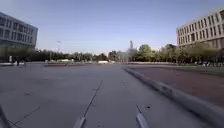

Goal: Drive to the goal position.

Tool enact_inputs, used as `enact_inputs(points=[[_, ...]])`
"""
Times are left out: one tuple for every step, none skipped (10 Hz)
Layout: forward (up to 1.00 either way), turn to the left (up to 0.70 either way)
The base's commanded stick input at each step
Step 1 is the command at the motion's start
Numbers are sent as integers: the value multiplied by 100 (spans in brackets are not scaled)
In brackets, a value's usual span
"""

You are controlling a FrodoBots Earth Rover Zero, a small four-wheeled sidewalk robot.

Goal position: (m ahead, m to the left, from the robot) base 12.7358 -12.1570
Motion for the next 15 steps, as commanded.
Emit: enact_inputs(points=[[60,0],[60,0],[60,0],[60,0],[60,0],[60,-8],[60,-13],[60,-9],[60,0],[60,0],[60,0],[60,0],[60,0],[60,0],[60,0]])
